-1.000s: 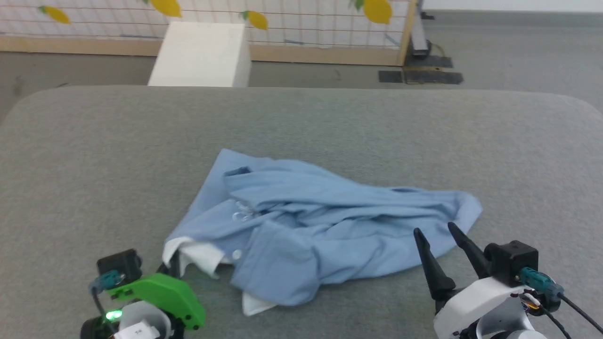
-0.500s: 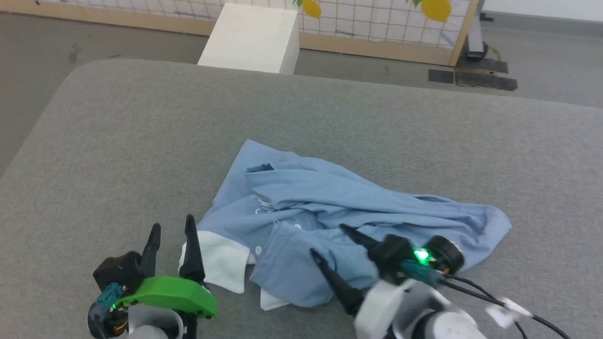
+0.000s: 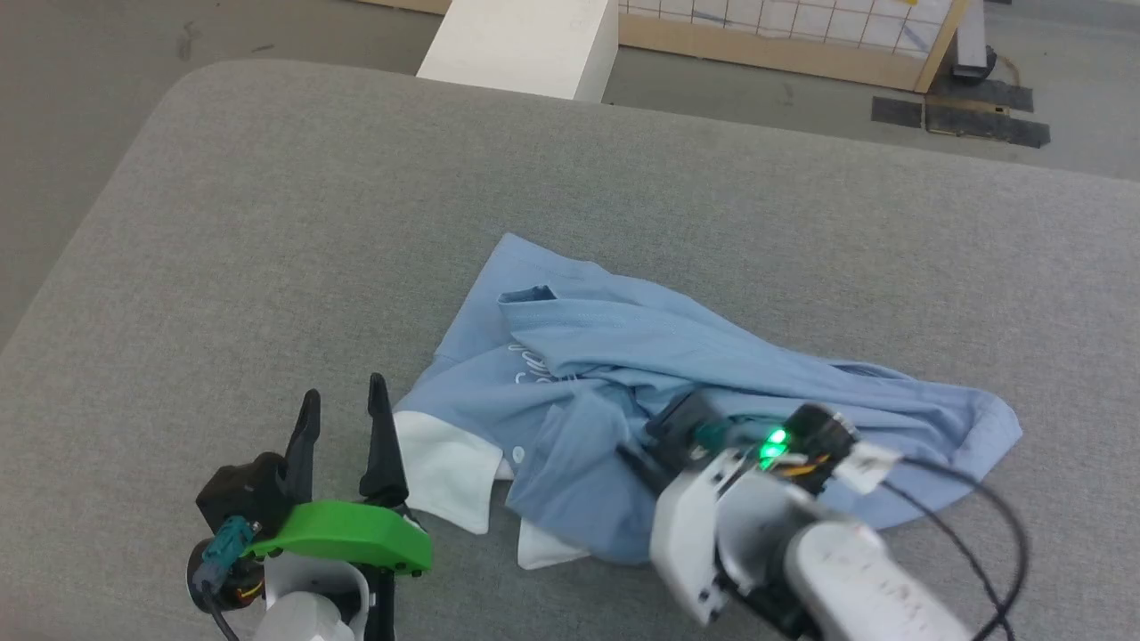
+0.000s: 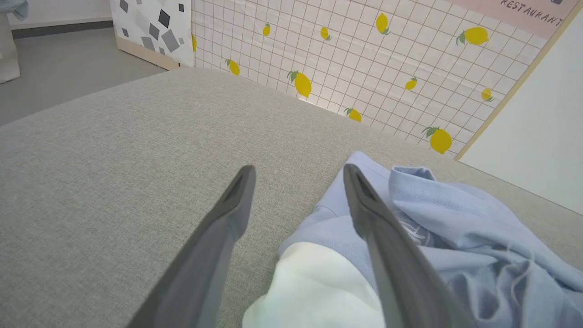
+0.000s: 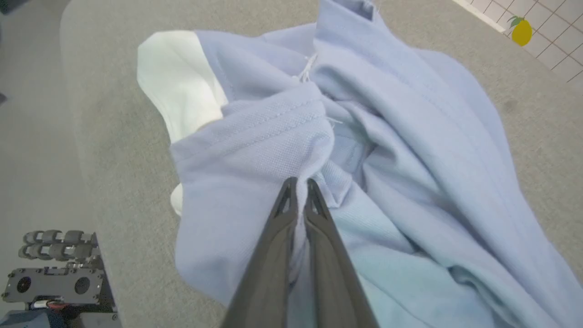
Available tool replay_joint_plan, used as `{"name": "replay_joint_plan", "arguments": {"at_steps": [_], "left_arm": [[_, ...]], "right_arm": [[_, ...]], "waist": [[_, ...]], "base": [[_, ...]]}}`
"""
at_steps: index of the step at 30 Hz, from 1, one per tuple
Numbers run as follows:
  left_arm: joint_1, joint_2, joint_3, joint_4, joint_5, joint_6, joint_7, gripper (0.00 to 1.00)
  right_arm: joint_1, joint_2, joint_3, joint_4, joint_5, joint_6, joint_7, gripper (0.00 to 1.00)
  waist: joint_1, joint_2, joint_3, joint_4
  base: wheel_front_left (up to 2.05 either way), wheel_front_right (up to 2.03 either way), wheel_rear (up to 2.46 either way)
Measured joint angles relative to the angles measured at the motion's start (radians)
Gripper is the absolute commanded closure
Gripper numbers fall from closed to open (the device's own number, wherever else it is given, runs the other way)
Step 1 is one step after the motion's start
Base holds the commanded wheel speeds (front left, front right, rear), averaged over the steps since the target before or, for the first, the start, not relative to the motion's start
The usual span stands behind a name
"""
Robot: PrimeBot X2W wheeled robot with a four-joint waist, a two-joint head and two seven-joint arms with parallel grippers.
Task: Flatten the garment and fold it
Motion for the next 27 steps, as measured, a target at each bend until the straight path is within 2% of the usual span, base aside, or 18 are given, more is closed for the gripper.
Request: {"name": "replay_joint_plan", "arguments": {"at_steps": [4, 7, 12, 15, 18, 21, 26, 27], "left_arm": [[0.001, -0.013, 0.021, 0.016, 0.024, -0.016, 0.000, 0.00], [0.001, -0.017, 0.032, 0.026, 0.029, -0.026, 0.000, 0.00], [0.002, -0.026, 0.047, 0.036, 0.040, -0.044, 0.000, 0.00], [0.002, -0.029, 0.053, 0.040, 0.042, -0.052, -0.001, 0.00], [0.002, -0.030, 0.055, 0.048, 0.048, -0.060, -0.001, 0.00], [0.001, -0.030, 0.053, 0.060, 0.048, -0.069, -0.001, 0.00], [0.000, -0.030, 0.042, 0.085, 0.049, -0.079, -0.001, 0.00], [0.000, -0.030, 0.040, 0.089, 0.049, -0.081, -0.001, 0.00]], "right_arm": [[0.007, 0.012, -0.151, -0.070, 0.022, 0.000, -0.053, 1.00], [0.056, 0.023, -0.317, -0.150, 0.018, 0.000, -0.086, 1.00], [0.221, 0.056, -0.634, -0.278, -0.003, 0.000, -0.108, 1.00], [0.309, 0.071, -0.824, -0.311, -0.021, 0.000, -0.102, 1.00], [0.354, 0.072, -0.999, -0.274, 0.008, 0.000, -0.071, 1.00], [0.366, 0.073, -1.111, -0.194, 0.045, 0.000, -0.042, 1.00], [0.363, 0.074, -1.183, -0.086, 0.062, 0.000, 0.007, 1.00], [0.360, 0.074, -1.187, -0.071, 0.065, 0.000, 0.010, 0.95]], "waist": [[0.0000, 0.0000, -0.003, -0.002], [0.0000, 0.0000, -0.009, -0.010], [0.0000, 0.0000, -0.017, -0.032], [0.0000, 0.0001, -0.019, -0.050], [0.0000, 0.0000, -0.019, -0.071], [0.0000, 0.0000, -0.020, -0.094], [0.0000, 0.0001, -0.029, -0.137], [0.0000, 0.0000, -0.031, -0.144]], "base": [[0.00, 0.00, 0.00], [0.00, 0.00, 0.00], [0.00, 0.00, 0.00], [0.00, 0.00, 0.00], [0.00, 0.00, 0.00], [0.00, 0.00, 0.00], [0.00, 0.00, 0.00], [0.00, 0.00, 0.00]]}}
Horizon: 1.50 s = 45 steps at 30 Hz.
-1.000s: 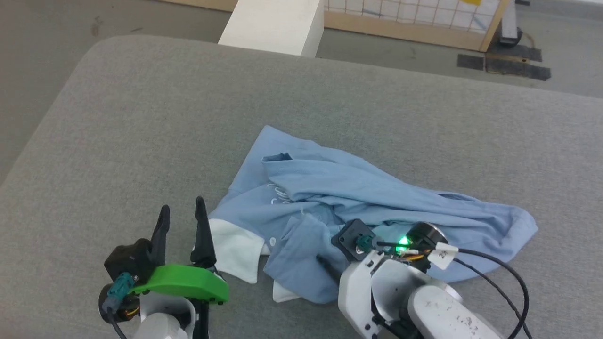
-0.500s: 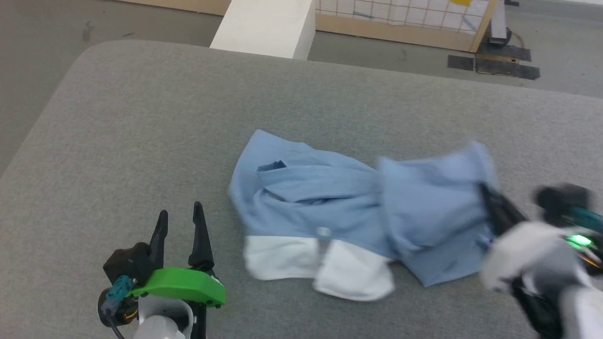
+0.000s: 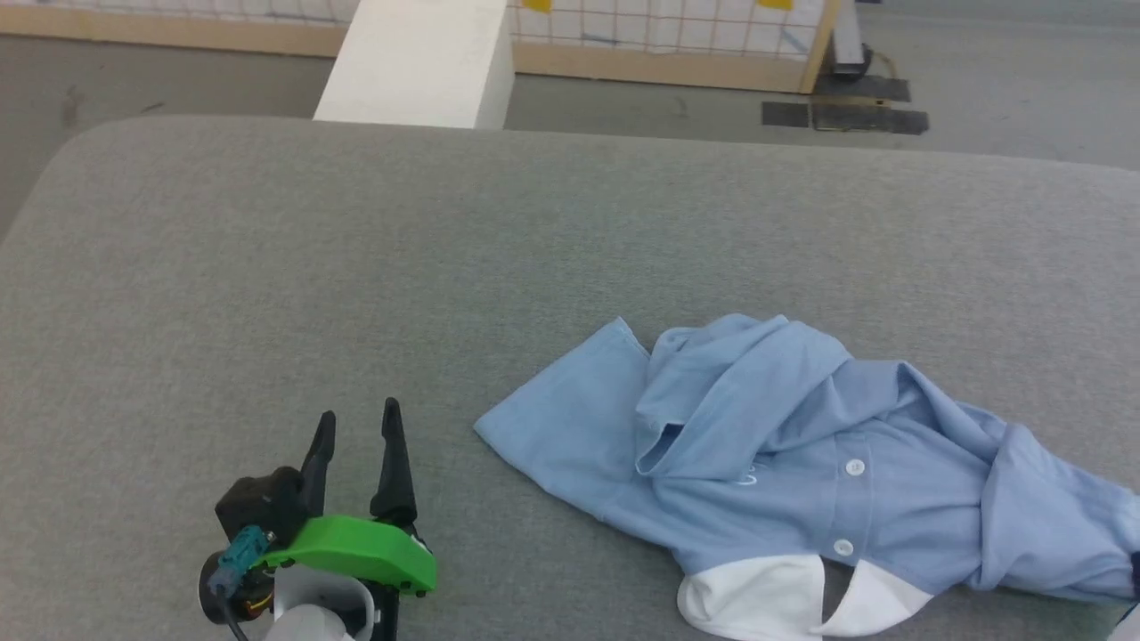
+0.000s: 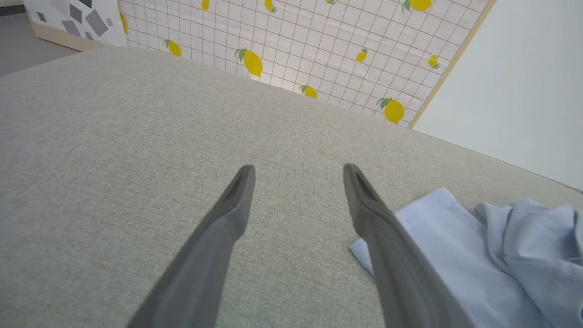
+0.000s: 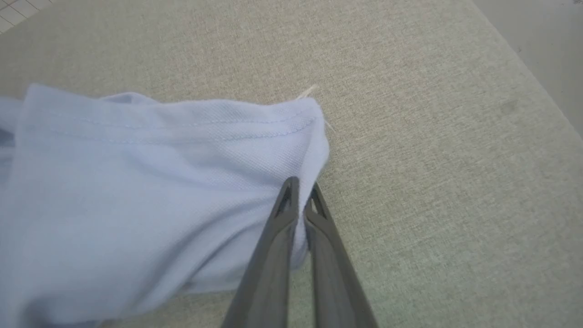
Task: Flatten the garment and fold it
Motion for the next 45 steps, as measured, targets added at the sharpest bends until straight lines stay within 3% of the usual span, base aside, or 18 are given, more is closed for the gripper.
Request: {"name": "replay_joint_plan", "arguments": {"at_steps": [1, 2, 9, 15, 25, 27, 30, 31, 33, 39, 45], "left_arm": [[0.000, 0.001, -0.004, 0.004, 0.001, -0.002, 0.001, 0.00], [0.000, 0.001, -0.010, 0.008, 0.002, -0.005, 0.003, 0.00], [-0.016, 0.002, -0.056, 0.055, 0.016, -0.003, 0.080, 0.00], [-0.079, -0.001, -0.091, 0.130, 0.023, 0.031, 0.196, 0.00], [-0.220, 0.009, -0.127, 0.308, 0.053, 0.116, 0.483, 0.00], [-0.250, 0.015, -0.131, 0.330, 0.051, 0.117, 0.535, 0.00], [-0.280, 0.020, -0.137, 0.344, 0.015, 0.078, 0.627, 0.00], [-0.285, 0.024, -0.140, 0.344, 0.004, 0.067, 0.651, 0.42], [-0.294, 0.031, -0.143, 0.340, -0.017, 0.048, 0.695, 1.00], [-0.258, 0.024, -0.151, 0.290, -0.058, 0.004, 0.714, 1.00], [-0.159, 0.042, -0.077, 0.205, -0.065, 0.055, 0.554, 1.00]], "right_arm": [[-0.003, 0.000, -0.003, 0.012, 0.004, 0.000, 0.000, 0.33], [-0.005, 0.000, -0.001, 0.020, 0.004, 0.000, -0.004, 0.00], [-0.010, -0.001, 0.077, -0.030, -0.012, 0.000, -0.174, 0.00], [0.032, -0.001, 0.215, -0.116, -0.041, 0.000, -0.309, 0.00], [0.060, -0.001, 0.325, -0.150, -0.019, 0.000, -0.331, 0.00], [0.060, -0.001, 0.342, -0.154, -0.010, 0.000, -0.331, 0.00], [0.059, -0.001, 0.352, -0.159, -0.007, 0.000, -0.331, 0.00], [0.059, -0.001, 0.354, -0.159, -0.003, 0.000, -0.331, 0.00], [0.059, -0.001, 0.355, -0.160, 0.000, 0.000, -0.331, 0.00], [0.059, -0.001, 0.344, -0.167, 0.003, 0.000, -0.328, 0.00], [0.059, -0.001, 0.323, -0.181, -0.001, 0.000, -0.328, 0.00]], "waist": [[0.0000, 0.0000, -0.004, -0.008], [0.0000, 0.0000, -0.008, -0.017], [0.0000, 0.0000, -0.034, -0.065], [0.0000, 0.0000, -0.046, -0.098], [0.0000, 0.0000, -0.031, -0.141], [0.0000, 0.0000, -0.020, -0.146], [0.0000, 0.0000, -0.006, -0.154], [0.0000, 0.0000, -0.003, -0.155], [0.0000, 0.0000, 0.002, -0.156], [0.0000, 0.0000, -0.002, -0.135], [0.0000, 0.0000, -0.016, -0.099]], "base": [[0.00, 0.00, 0.00], [0.00, 0.00, 0.00], [0.00, 0.00, 0.00], [0.00, 0.00, 0.00], [0.00, 0.00, 0.00], [0.00, 0.00, 0.00], [0.00, 0.00, 0.00], [0.00, 0.00, 0.00], [0.00, 0.00, 0.00], [0.00, 0.00, 0.00], [0.00, 0.00, 0.00]]}}
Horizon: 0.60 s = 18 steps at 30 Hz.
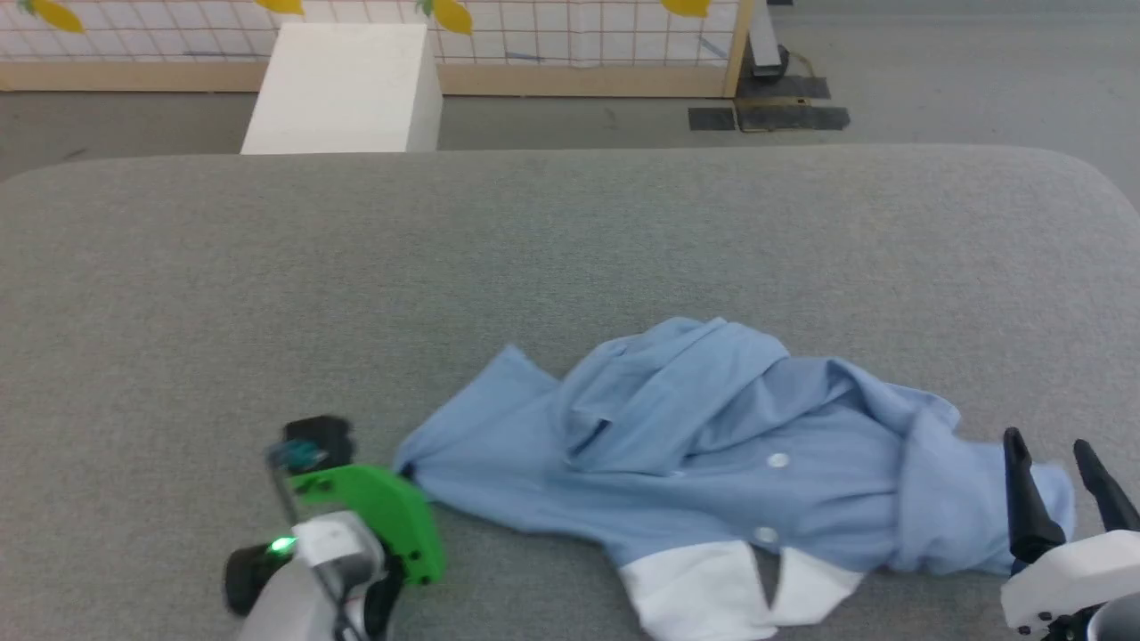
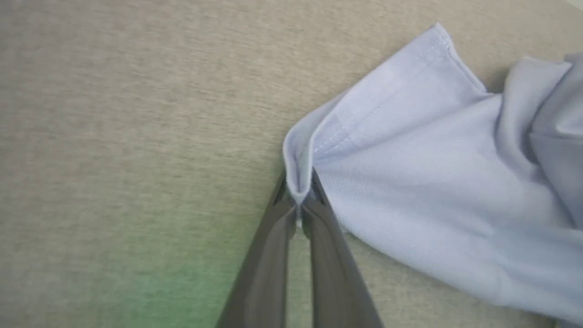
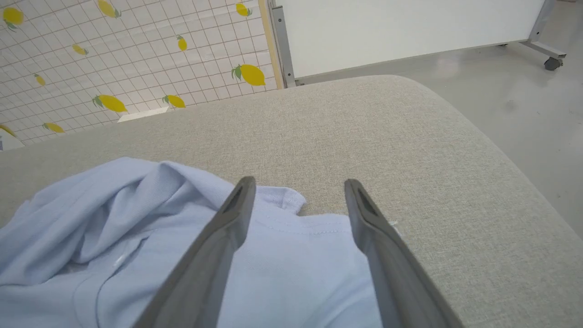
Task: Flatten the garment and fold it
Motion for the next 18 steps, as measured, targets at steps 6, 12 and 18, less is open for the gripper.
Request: {"name": "replay_joint_plan", "arguments": {"at_steps": [6, 12, 18], "left_arm": [[0.107, 0.045, 0.093, -0.089, -0.021, 0.061, -0.077, 1.00], [0.189, 0.053, 0.115, -0.160, -0.043, 0.078, -0.073, 1.00], [0.220, 0.045, 0.107, -0.204, -0.061, 0.082, -0.067, 1.00]], "right_arm": [[0.003, 0.000, -0.043, -0.001, -0.014, 0.000, 0.008, 0.00], [0.020, -0.001, -0.063, 0.050, 0.004, 0.000, 0.144, 0.00], [0.074, 0.000, -0.054, 0.065, 0.034, 0.000, 0.322, 0.00]], "waist": [[0.0000, 0.0000, -0.016, 0.045], [0.0000, 0.0000, -0.024, 0.086], [0.0000, 0.0000, -0.009, 0.109]], "base": [[0.00, 0.00, 0.00], [0.00, 0.00, 0.00], [0.00, 0.00, 0.00]]}}
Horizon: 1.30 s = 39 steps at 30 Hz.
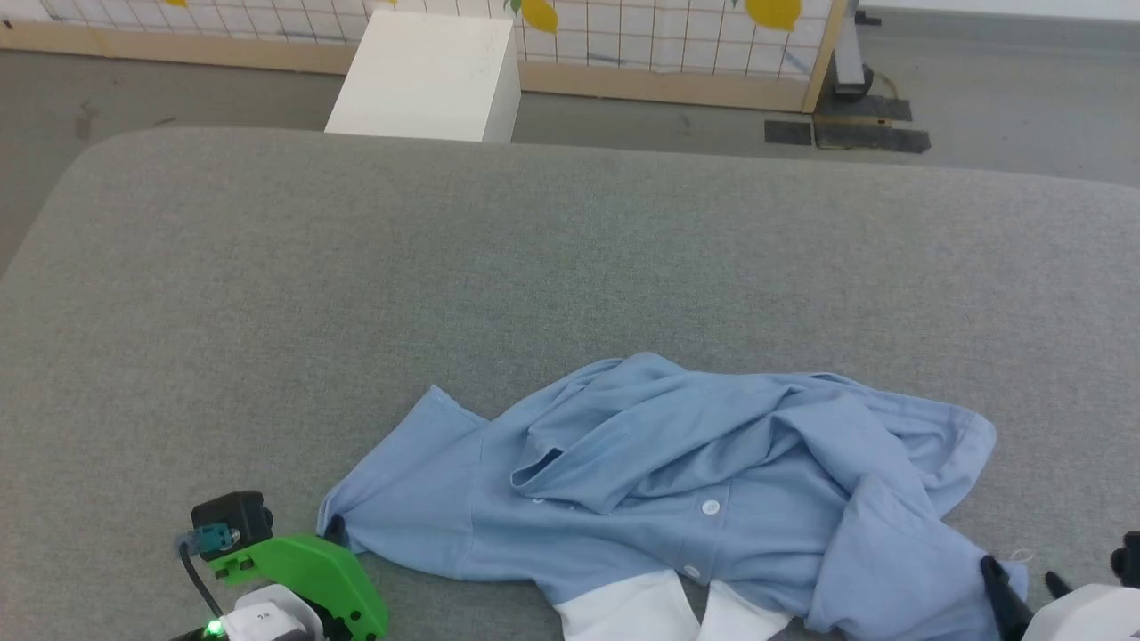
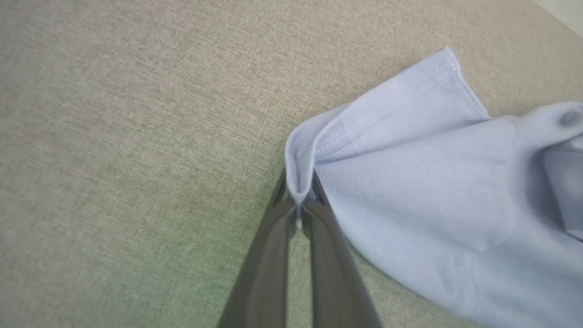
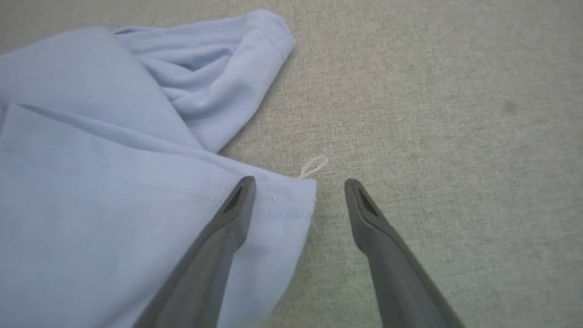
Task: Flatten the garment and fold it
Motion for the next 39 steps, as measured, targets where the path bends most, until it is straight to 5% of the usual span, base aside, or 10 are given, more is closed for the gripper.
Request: {"name": "replay_joint_plan", "arguments": {"at_steps": [11, 14, 15, 22, 30, 35, 39], "left_arm": [[-0.001, -0.001, -0.011, -0.023, -0.007, 0.000, -0.002, 1.00], [-0.002, -0.001, -0.012, -0.025, -0.008, -0.001, -0.001, 1.00], [-0.002, 0.000, -0.014, -0.025, -0.008, -0.001, 0.000, 1.00], [-0.002, 0.003, -0.012, -0.045, -0.010, -0.015, -0.034, 1.00], [-0.080, 0.019, 0.036, -0.161, -0.121, -0.127, -0.065, 1.00], [-0.255, 0.024, 0.085, -0.252, -0.251, -0.151, 0.020, 1.00], [-0.437, 0.034, 0.145, -0.270, -0.332, -0.124, 0.078, 1.00]], "right_arm": [[-0.042, -0.005, 0.057, 0.038, -0.073, 0.000, 0.215, 0.05], [-0.063, -0.007, 0.063, 0.037, -0.082, 0.000, 0.275, 0.95], [-0.066, -0.009, 0.064, 0.036, -0.084, 0.000, 0.288, 1.00], [-0.058, -0.001, 0.044, -0.002, -0.077, 0.000, 0.198, 1.00], [-0.142, -0.016, 0.050, -0.212, -0.103, 0.000, 0.139, 1.00], [-0.345, -0.179, 0.121, -0.235, -0.113, 0.000, 0.210, 1.00], [-0.564, -0.314, 0.225, -0.201, -0.083, 0.000, 0.266, 1.00]], "waist": [[0.0000, 0.0000, 0.046, -0.018], [0.0000, 0.0000, 0.051, -0.027], [0.0000, 0.0000, 0.053, -0.030], [0.0000, 0.0000, 0.028, -0.040], [0.0000, 0.0000, -0.014, -0.057], [0.0000, 0.0000, 0.002, -0.067], [0.0000, 0.0000, 0.045, -0.071]], "base": [[0.00, 0.00, 0.00], [0.00, 0.00, 0.00], [0.00, 0.00, 0.00], [0.00, 0.00, 0.00], [0.00, 0.00, 0.00], [0.00, 0.00, 0.00], [0.00, 0.00, 0.00]]}}
